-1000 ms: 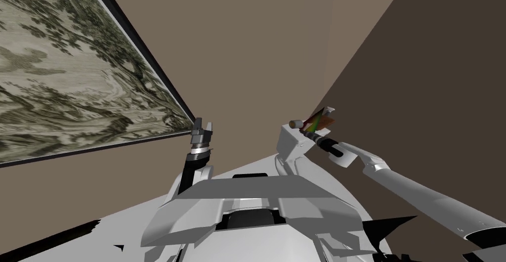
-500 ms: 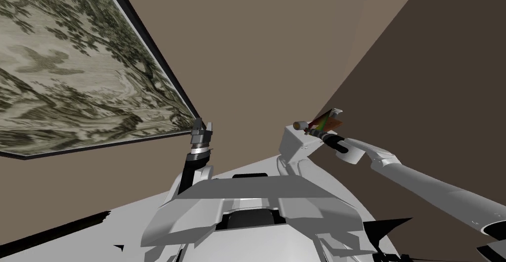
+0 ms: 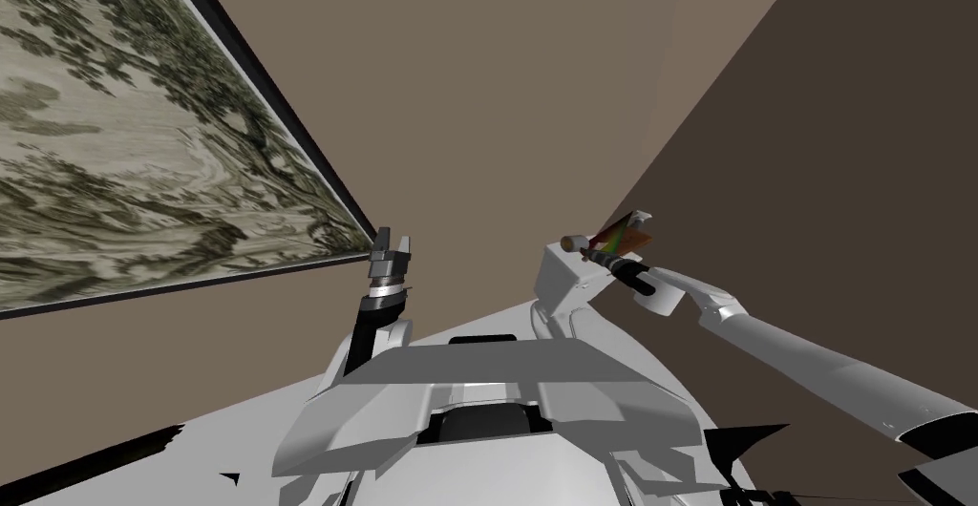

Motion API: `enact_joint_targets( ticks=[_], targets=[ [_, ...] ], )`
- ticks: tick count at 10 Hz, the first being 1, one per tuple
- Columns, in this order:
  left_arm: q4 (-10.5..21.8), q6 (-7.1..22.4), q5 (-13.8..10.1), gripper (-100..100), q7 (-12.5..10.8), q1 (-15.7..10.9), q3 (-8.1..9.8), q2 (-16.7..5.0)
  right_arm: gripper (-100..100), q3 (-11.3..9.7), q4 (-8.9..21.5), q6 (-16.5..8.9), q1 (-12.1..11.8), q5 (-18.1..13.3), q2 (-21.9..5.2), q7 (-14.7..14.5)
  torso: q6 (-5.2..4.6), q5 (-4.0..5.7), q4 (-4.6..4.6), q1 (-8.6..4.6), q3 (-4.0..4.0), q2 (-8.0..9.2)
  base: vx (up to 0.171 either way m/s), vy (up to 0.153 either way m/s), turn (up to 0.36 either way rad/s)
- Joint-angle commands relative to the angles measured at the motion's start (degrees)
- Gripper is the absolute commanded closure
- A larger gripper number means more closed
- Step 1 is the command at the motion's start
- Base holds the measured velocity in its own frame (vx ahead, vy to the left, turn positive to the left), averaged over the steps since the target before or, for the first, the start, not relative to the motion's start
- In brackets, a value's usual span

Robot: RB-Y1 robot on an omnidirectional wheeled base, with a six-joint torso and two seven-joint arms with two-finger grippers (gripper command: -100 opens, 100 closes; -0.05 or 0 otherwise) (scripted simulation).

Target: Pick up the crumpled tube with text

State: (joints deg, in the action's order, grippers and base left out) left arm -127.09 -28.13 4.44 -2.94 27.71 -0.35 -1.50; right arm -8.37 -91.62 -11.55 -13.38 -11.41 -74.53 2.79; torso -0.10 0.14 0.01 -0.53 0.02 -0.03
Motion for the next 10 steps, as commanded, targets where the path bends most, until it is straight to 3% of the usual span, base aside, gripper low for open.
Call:
enact_joint_targets(
  ticks=[1, 2, 3, 5, 6, 8, 9, 10],
  targets=[
    [0.0, 0.0, 0.0, 0, 0.0, 0.0, 0.00, 0.0, -100, -1.4, -2.9, -2.9, 1.1, -0.3, 0.8, -0.7, 0.00, 0.00, 0.00, 0.00, 0.00, 0.00, 0.026, -0.116, -0.034],
    [0.0, 0.0, 0.0, 0, 0.0, 0.0, 0.00, 0.0, -100, -1.4, -2.9, -4.5, 1.1, -0.3, 0.8, -0.7, 0.03, 0.00, 0.00, 0.08, 0.00, 0.00, 0.017, -0.049, 0.016],
    [0.0, 0.0, 0.0, 0, 0.0, 0.0, -0.01, 0.0, -100, -3.6, -5.5, -6.1, 2.4, -0.8, 2.0, -1.9, 0.03, -0.05, -0.01, 0.28, -0.02, 0.03, 0.030, -0.077, -0.095],
    [0.0, 0.0, 0.0, 0, 0.0, 0.0, -0.01, 0.0, -100, -3.6, -7.2, -9.2, 2.4, -0.8, 2.0, -1.9, 0.02, -0.05, 0.00, 0.21, 0.00, -0.01, 0.028, -0.073, -0.019],
    [0.0, 0.0, 0.0, 0, 0.0, 0.0, -0.01, 0.0, -100, -5.8, -9.6, -11.2, 3.8, -1.3, 3.3, -3.1, 0.03, -0.06, -0.01, 0.30, -0.02, 0.03, 0.041, -0.097, -0.089],
    [0.0, 0.0, 0.0, 0, 0.0, 0.0, -0.01, 0.0, -100, -5.8, -11.5, -14.0, 3.8, -1.3, 3.3, -3.1, 0.04, -0.04, 0.00, 0.17, 0.01, -0.03, 0.026, -0.074, -0.019],
    [0.0, 0.0, 0.0, 0, 0.0, 0.0, -0.01, 0.0, -100, -8.0, -13.8, -15.6, 5.1, -1.8, 4.5, -4.2, 0.03, -0.07, -0.01, 0.32, -0.03, 0.05, 0.037, -0.086, -0.094],
    [0.0, 0.0, 0.0, 0, 0.0, 0.0, -0.01, 0.0, -100, -8.0, -14.7, -16.8, 5.1, -1.8, 4.5, -4.2, 0.01, -0.05, 0.00, 0.22, 0.00, 0.00, 0.042, -0.090, -0.051]
  ],
)
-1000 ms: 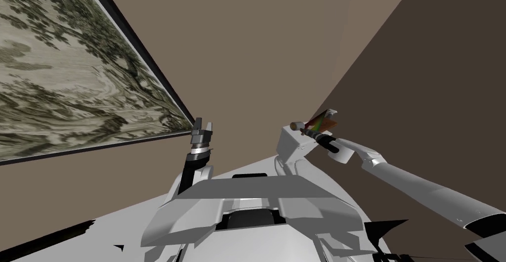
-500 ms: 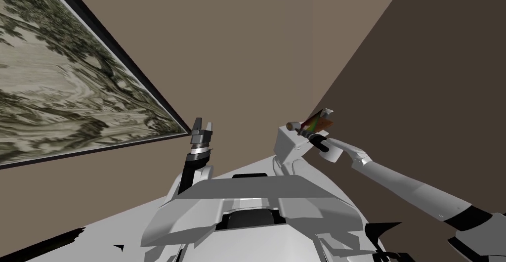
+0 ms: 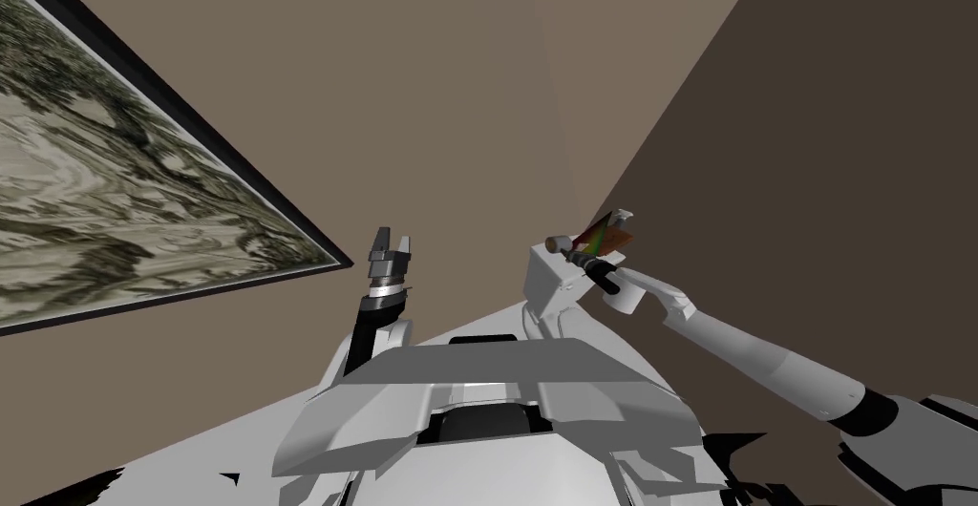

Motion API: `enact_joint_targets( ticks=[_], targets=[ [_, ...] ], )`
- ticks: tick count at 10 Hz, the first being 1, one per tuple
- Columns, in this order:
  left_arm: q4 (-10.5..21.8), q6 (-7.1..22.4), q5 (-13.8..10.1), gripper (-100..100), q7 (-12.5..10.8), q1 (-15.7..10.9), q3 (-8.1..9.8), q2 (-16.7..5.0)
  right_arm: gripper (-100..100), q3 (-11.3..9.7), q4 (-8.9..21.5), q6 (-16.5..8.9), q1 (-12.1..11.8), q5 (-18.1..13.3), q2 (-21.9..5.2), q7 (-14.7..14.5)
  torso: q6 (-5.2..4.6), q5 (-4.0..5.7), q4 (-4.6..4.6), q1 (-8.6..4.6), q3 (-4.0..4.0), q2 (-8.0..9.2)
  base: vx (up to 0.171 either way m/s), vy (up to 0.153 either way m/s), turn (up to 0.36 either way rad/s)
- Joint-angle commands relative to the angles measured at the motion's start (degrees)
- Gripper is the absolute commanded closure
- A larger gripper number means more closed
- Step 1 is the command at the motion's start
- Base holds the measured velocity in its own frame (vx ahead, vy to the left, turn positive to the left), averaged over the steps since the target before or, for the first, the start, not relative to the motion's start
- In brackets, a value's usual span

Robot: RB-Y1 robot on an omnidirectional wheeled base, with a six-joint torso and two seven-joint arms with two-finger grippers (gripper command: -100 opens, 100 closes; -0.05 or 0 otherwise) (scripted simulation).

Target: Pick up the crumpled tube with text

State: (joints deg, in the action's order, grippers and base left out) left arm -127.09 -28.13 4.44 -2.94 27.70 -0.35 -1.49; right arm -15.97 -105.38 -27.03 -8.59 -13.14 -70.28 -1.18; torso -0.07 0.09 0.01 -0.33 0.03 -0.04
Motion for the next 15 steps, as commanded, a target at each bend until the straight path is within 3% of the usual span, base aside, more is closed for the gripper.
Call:
enact_joint_targets(
  ticks=[1, 2, 3, 5, 6, 8, 9, 11, 12, 14, 15],
  targets=[
    [0.0, 0.0, 0.0, 0, 0.0, 0.0, 0.00, 0.0, -100, -0.4, -2.0, -2.9, 0.3, -0.1, 0.3, -0.2, 0.00, 0.00, 0.00, 0.00, 0.00, 0.00, 0.015, -0.044, 0.011],
    [0.0, 0.0, 0.0, 0, 0.0, 0.0, 0.00, 0.0, -100, -0.4, -2.0, -3.3, 0.3, -0.1, 0.3, -0.2, 0.01, -0.02, -0.01, 0.13, -0.03, 0.06, -0.003, -0.009, 0.010],
    [0.0, 0.0, 0.0, 0, 0.0, 0.0, -0.01, 0.0, -100, -2.6, -4.8, -5.7, 1.6, -0.6, 1.6, -1.4, 0.00, -0.05, -0.03, 0.26, -0.07, 0.13, 0.014, -0.083, -0.093],
    [0.0, 0.0, 0.0, 0, 0.0, 0.0, 0.00, 0.0, -100, -2.6, -6.3, -8.1, 1.6, -0.6, 1.6, -1.4, 0.00, 0.00, -0.02, 0.00, -0.04, 0.07, 0.026, -0.072, -0.021],
    [0.0, 0.0, 0.0, 0, 0.0, 0.0, 0.00, 0.0, -100, -4.8, -9.0, -9.9, 2.9, -1.1, 2.8, -2.6, 0.01, -0.01, -0.01, 0.12, -0.03, 0.06, 0.058, -0.087, -0.082],
    [0.0, 0.0, 0.0, 0, 0.0, 0.0, 0.00, 0.0, -100, -4.8, -10.6, -12.9, 2.9, -1.1, 2.8, -2.6, 0.00, 0.01, 0.00, -0.01, 0.01, 0.00, 0.026, -0.071, -0.024],
    [0.0, 0.0, 0.0, 0, 0.0, 0.0, -0.01, 0.0, -100, -7.0, -13.4, -14.7, 4.2, -1.7, 4.1, -3.7, 0.01, -0.01, -0.01, 0.12, -0.04, 0.07, 0.038, -0.098, -0.095],
    [0.0, 0.0, 0.0, 0, 0.0, 0.0, 0.00, 0.0, -100, -7.0, -14.9, -17.7, 4.2, -1.7, 4.1, -3.7, 0.01, 0.00, 0.00, 0.01, 0.00, 0.00, 0.033, -0.064, -0.016],
    [0.0, 0.0, 0.0, 0, 0.0, 0.0, -0.01, 0.0, -100, -9.2, -17.5, -19.6, 5.6, -2.2, 5.3, -4.9, 0.00, -0.02, -0.01, 0.14, -0.03, 0.06, 0.032, -0.094, -0.094],
    [0.0, 0.0, 0.0, 0, 0.0, 0.0, 0.00, 0.0, -100, -9.2, -19.2, -22.5, 5.6, -2.2, 5.3, -4.9, 0.00, 0.01, 0.00, -0.01, 0.00, 0.01, 0.035, -0.069, -0.018],
    [0.0, 0.0, 0.0, 0, 0.0, 0.0, -0.01, 0.0, -100, -11.4, -21.4, -24.1, 6.9, -2.7, 6.6, -6.1, 0.01, -0.02, -0.01, 0.13, -0.03, 0.06, 0.021, -0.103, -0.103]
  ],
)
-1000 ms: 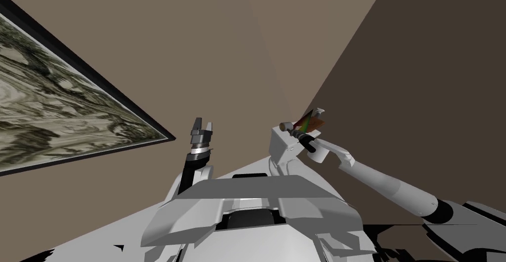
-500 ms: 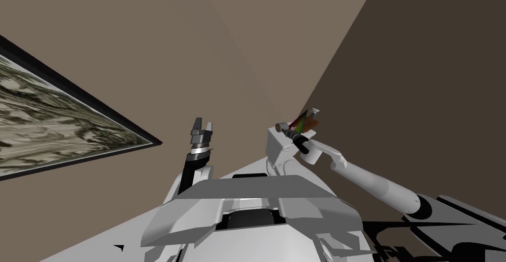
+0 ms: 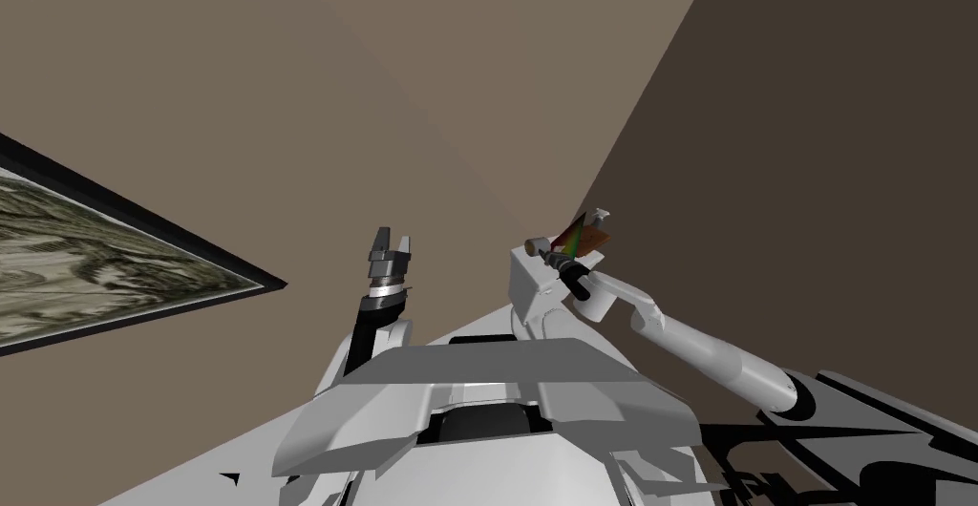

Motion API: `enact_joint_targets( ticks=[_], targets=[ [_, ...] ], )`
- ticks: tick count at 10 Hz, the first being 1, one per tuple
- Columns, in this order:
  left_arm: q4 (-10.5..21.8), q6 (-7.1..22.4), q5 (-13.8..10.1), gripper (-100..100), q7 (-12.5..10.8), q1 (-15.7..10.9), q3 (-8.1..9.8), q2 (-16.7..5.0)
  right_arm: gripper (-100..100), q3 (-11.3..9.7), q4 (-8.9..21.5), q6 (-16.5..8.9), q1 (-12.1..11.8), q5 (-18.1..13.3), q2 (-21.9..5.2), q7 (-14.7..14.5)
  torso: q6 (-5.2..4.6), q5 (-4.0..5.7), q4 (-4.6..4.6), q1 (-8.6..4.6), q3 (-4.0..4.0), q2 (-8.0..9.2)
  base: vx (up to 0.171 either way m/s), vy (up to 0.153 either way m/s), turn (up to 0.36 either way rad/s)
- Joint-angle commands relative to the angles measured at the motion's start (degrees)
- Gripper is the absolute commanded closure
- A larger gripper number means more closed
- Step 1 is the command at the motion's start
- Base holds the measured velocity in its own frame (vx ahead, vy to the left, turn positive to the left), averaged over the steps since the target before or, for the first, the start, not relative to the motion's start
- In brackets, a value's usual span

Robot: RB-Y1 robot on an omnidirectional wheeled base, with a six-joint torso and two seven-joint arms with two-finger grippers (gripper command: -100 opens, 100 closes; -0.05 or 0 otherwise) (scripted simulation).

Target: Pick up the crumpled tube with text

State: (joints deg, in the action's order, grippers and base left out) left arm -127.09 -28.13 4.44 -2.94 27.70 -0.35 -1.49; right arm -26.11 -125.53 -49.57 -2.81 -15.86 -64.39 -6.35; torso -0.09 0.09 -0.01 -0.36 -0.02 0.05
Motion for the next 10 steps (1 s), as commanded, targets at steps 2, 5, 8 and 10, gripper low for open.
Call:
enact_joint_targets(
  ticks=[2, 5, 8, 10],
  targets=[
    [0.0, 0.0, 0.0, 0, 0.0, 0.0, 0.00, 0.0, -100, -1.2, -3.3, -4.5, 1.1, 0.0, 0.7, -0.9, 0.03, 0.01, 0.01, 0.00, 0.02, -0.04, 0.033, -0.070, -0.010],
    [0.0, 0.0, 0.0, 0, 0.0, 0.0, -0.01, 0.0, 100, -1.2, -2.8, -3.7, 1.3, 0.2, 0.7, -1.0, 0.03, -0.07, -0.01, 0.34, -0.03, 0.06, 0.003, -0.003, 0.001],
    [0.0, 0.0, 0.0, 0, 0.0, 0.0, -0.01, 0.0, 100, -1.2, -2.8, -3.7, 1.3, 0.2, 0.7, -1.0, 0.04, -0.08, -0.01, 0.38, -0.04, 0.08, 0.000, 0.000, 0.000],
    [0.0, 0.0, 0.0, 0, 0.0, 0.0, -0.01, 0.0, 100, 1.0, 0.0, -0.9, -0.2, 0.6, -0.6, 0.3, 0.04, -0.08, -0.01, 0.38, -0.04, 0.08, -0.018, 0.052, 0.051]
  ],
)
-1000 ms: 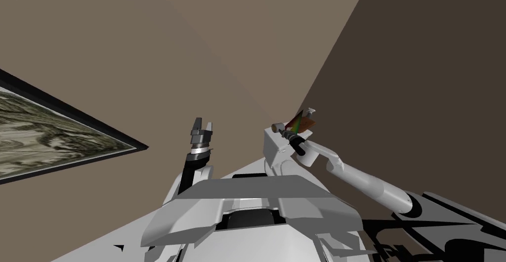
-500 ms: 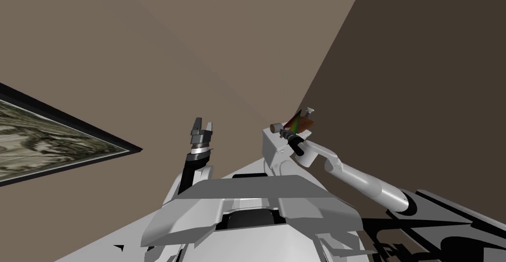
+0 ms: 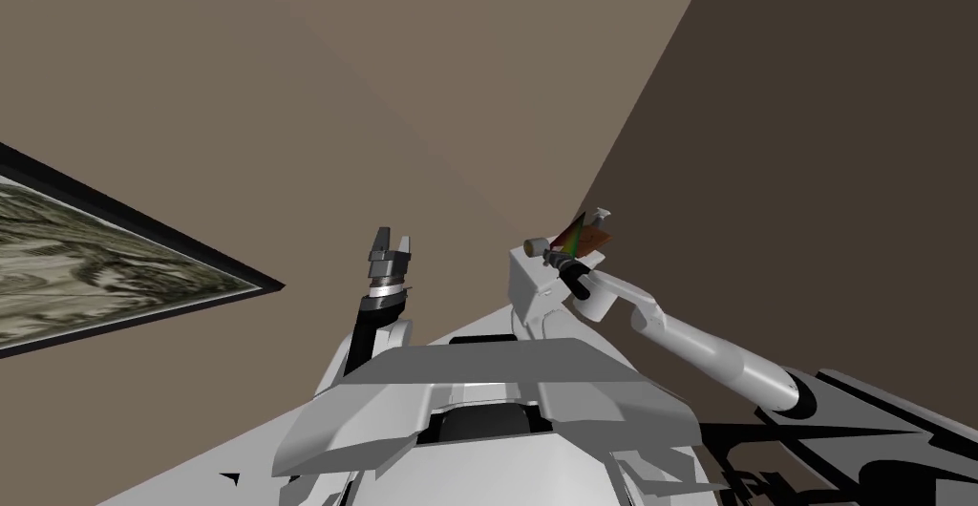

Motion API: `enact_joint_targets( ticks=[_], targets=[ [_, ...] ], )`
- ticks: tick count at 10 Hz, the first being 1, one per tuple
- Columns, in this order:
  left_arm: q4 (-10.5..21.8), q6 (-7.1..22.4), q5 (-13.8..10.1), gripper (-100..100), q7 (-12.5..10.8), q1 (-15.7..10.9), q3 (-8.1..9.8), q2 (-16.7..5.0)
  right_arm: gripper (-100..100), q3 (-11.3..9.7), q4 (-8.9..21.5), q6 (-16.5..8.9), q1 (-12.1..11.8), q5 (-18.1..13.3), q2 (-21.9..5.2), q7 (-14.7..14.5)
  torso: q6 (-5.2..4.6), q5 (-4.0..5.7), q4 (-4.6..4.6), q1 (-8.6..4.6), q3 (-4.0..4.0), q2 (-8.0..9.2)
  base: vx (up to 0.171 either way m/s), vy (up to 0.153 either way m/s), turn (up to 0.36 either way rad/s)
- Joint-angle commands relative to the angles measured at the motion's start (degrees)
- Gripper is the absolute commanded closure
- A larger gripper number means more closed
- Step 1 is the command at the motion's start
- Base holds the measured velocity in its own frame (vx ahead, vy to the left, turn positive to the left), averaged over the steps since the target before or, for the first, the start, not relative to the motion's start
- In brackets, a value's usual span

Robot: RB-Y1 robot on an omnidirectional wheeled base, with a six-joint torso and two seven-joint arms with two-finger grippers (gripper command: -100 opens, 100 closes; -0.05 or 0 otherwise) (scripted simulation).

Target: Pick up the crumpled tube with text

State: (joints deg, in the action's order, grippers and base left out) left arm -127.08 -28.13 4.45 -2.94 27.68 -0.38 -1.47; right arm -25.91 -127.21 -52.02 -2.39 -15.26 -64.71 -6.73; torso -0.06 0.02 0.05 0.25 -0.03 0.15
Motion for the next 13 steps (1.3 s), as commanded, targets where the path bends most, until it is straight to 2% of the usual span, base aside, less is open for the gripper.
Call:
enact_joint_targets(
  ticks=[1, 2, 4, 5, 7, 8, 9, 10, 11, 12, 13],
  targets=[
    [0.0, 0.0, 0.0, 0, 0.0, 0.0, 0.00, 0.0, 100, 0.8, 2.6, 2.5, -0.6, -0.1, -0.2, 0.7, 0.00, 0.00, 0.00, 0.00, 0.00, 0.00, -0.056, 0.122, 0.029],
    [0.0, 0.0, 0.0, 0, 0.0, 0.0, 0.00, 0.0, 100, 2.9, 4.3, 4.3, -2.0, 0.5, -1.5, 1.8, -0.01, 0.05, 0.10, 0.10, 0.03, 0.05, -0.069, 0.131, 0.077],
    [0.0, 0.0, 0.0, 0, 0.0, 0.0, 0.00, 0.0, 100, 2.9, 6.9, 7.1, -2.0, 0.5, -1.5, 1.8, 0.04, 0.16, 0.25, 0.16, 0.13, -0.01, -0.022, 0.076, 0.023],
    [0.0, 0.0, 0.0, 0, 0.0, 0.0, 0.01, 0.0, 100, 5.1, 9.0, 8.7, -3.3, 1.0, -2.8, 3.0, 0.03, 0.27, 0.36, 0.01, 0.21, -0.07, -0.037, 0.084, 0.102],
    [0.0, 0.0, 0.0, 0, 0.0, 0.0, 0.01, 0.0, 100, 5.1, 11.2, 11.7, -3.3, 1.0, -2.8, 3.0, -0.01, 0.44, 0.54, 0.00, 0.28, -0.03, -0.032, 0.073, 0.012],
    [0.0, 0.0, 0.0, 0, 0.0, 0.0, 0.01, 0.0, 100, 5.1, 11.2, 12.1, -3.3, 1.0, -2.8, 3.0, -0.01, 0.54, 0.63, -0.12, 0.33, -0.05, -0.009, 0.013, -0.009],
    [0.0, 0.0, 0.0, 0, 0.0, 0.0, 0.01, 0.0, 100, 7.3, 13.9, 14.3, -4.6, 1.5, -4.0, 4.1, 0.03, 0.61, 0.67, -0.25, 0.38, -0.10, -0.043, 0.089, 0.101],
    [0.0, 0.0, 0.0, 0, 0.0, 0.0, 0.00, 0.0, 100, 7.3, 15.5, 15.6, -4.6, 1.5, -4.0, 4.1, 0.06, 0.65, 0.73, -0.12, 0.42, -0.11, -0.043, 0.102, 0.059],
    [0.0, 0.0, 0.0, 0, 0.0, 0.0, 0.01, 0.0, 100, 7.3, 15.5, 16.9, -4.6, 1.5, -4.0, 4.1, 0.00, 0.70, 0.80, -0.12, 0.47, -0.14, -0.017, 0.044, -0.016],
    [0.0, 0.0, 0.0, 0, 0.0, 0.0, 0.01, 0.0, 100, 9.5, 18.0, 18.6, -5.9, 2.0, -5.3, 5.3, 0.00, 0.74, 0.81, -0.29, 0.50, -0.20, -0.037, 0.089, 0.093],
    [0.0, 0.0, 0.0, 0, 0.0, 0.0, 0.01, 0.0, 100, 9.5, 19.7, 20.3, -5.9, 2.0, -5.3, 5.3, 0.02, 0.75, 0.82, -0.22, 0.50, -0.19, -0.033, 0.094, 0.049]
  ],
)
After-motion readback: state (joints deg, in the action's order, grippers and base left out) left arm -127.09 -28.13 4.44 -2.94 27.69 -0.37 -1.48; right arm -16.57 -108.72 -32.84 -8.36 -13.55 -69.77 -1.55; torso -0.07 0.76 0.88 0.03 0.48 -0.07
